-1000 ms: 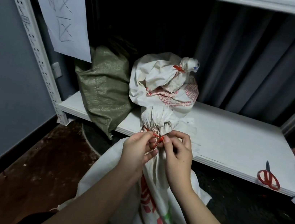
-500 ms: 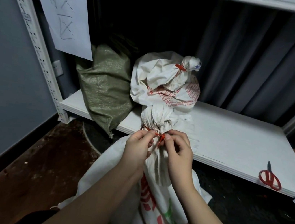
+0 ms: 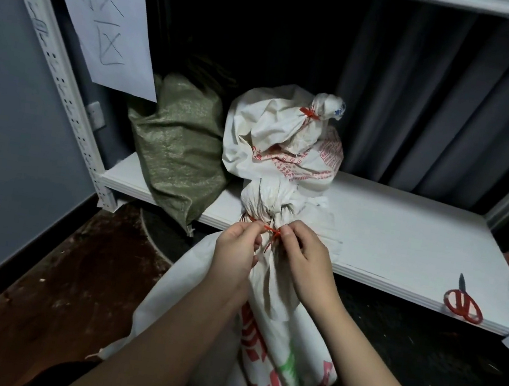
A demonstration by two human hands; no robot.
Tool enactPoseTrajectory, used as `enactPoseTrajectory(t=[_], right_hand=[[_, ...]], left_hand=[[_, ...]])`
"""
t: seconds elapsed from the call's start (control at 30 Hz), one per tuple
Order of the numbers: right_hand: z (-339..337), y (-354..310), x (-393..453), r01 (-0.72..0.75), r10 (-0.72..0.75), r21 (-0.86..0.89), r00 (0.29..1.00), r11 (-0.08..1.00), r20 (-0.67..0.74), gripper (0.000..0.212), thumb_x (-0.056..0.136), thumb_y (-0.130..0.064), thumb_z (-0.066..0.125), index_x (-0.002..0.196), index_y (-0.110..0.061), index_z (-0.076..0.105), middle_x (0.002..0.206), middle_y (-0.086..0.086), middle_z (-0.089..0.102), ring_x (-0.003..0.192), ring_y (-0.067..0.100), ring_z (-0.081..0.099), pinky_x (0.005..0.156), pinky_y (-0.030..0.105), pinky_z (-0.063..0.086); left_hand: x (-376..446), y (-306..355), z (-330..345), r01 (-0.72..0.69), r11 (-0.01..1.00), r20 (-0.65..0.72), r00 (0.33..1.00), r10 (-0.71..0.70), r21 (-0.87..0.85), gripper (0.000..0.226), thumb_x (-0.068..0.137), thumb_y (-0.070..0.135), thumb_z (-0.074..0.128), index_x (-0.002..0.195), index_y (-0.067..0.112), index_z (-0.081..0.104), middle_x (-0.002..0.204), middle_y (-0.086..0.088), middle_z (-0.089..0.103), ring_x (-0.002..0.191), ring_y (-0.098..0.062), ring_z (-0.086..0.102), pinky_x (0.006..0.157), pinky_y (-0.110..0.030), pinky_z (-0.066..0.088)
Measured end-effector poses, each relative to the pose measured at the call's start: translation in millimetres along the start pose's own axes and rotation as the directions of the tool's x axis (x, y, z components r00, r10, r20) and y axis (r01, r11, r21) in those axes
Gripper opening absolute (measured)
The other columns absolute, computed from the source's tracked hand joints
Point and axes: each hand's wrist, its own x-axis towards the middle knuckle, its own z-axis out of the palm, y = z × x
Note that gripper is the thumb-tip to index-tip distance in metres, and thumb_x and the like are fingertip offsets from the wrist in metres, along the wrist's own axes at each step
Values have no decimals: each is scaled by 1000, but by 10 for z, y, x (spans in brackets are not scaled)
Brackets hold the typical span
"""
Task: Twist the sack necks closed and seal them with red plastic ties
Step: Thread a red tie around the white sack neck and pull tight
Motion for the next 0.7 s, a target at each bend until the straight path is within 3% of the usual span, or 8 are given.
enactPoseTrajectory(t=[0.07, 0.27, 0.43, 0.6, 0.7], right_hand=[[-24, -20, 8, -64, 54, 105, 994, 992, 94, 31, 100, -23, 44, 73, -11, 51, 69, 1, 54, 68, 8, 48, 70, 31, 38], [39, -46, 8, -137, 102, 220, 981, 966, 164, 33, 101, -19, 40, 71, -14, 51, 56, -14, 51, 59, 4, 46, 65, 24, 36], [69, -36, 8, -186, 149, 248, 976, 951, 161, 34, 100, -19, 42, 68, -17, 51, 58, -9, 49, 60, 9, 45, 66, 29, 36], [29, -93, 13, -215, 176, 233, 969, 948, 176, 35, 100, -19, 42, 67, -15, 52, 52, -10, 50, 51, 2, 46, 57, 20, 36], [1, -153, 0, -318, 245, 323, 937, 891, 249, 35, 101, -16, 41, 68, -9, 51, 51, -5, 49, 43, 4, 45, 46, 13, 37]], left_hand=[[-5, -7, -14, -21, 1000, 3, 1000, 21, 19, 10, 92, 12, 56, 83, 9, 55, 53, 5, 47, 36, 1, 45, 38, -11, 37], [26, -31, -68, -124, 988, 20, 992, 123, 93, 19, 93, 13, 56, 74, 15, 55, 45, 12, 51, 41, 3, 48, 41, -9, 36], [4, -59, -56, -128, 986, 72, 990, 121, 107, 18, 93, 7, 55, 75, 9, 54, 46, 9, 54, 40, 2, 49, 41, -11, 39], [-19, -34, -80, -97, 969, 134, 989, 67, 226, 27, 94, 13, 54, 68, 14, 48, 44, 11, 49, 36, 2, 42, 39, -9, 33], [-86, 12, -60, -79, 969, 166, 985, 40, 234, 29, 96, 6, 48, 68, 9, 43, 35, 9, 43, 27, 1, 38, 31, -9, 30]])
